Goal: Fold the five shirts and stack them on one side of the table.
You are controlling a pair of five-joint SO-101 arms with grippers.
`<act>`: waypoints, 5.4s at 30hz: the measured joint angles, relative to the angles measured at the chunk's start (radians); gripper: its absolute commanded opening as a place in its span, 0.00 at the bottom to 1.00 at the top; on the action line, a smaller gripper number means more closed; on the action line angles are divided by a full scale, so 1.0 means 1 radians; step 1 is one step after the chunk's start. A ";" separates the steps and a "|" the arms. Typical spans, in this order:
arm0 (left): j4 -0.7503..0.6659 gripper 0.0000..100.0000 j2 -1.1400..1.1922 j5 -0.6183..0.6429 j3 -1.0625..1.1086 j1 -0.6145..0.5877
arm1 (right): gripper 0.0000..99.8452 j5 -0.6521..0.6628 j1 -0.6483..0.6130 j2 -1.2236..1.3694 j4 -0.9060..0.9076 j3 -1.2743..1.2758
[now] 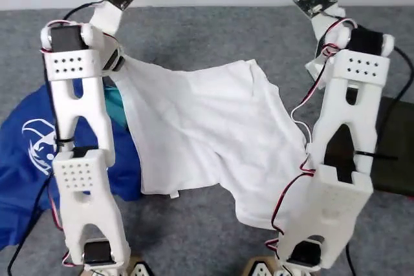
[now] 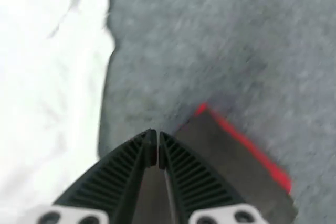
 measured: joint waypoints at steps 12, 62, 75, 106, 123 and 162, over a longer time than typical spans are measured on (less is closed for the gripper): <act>0.000 0.23 -0.333 0.032 0.471 -0.015 | 0.01 -0.072 0.000 -0.077 0.173 0.000; -0.009 0.17 -0.063 -0.224 0.488 -0.710 | 0.01 -0.187 -0.052 -0.089 0.176 0.028; -0.006 0.17 -0.787 -0.221 1.014 -0.454 | 0.05 -0.170 -0.133 -0.414 0.176 0.634; -0.381 0.23 -0.574 -0.161 1.692 0.256 | 0.05 -0.106 0.103 -0.488 0.176 0.872; -0.198 0.23 -0.697 -0.183 1.725 0.273 | 0.05 -0.106 0.104 -0.488 0.176 0.872; -0.364 0.01 -0.876 0.052 1.560 0.080 | 0.01 -0.051 -0.176 -0.766 0.176 1.217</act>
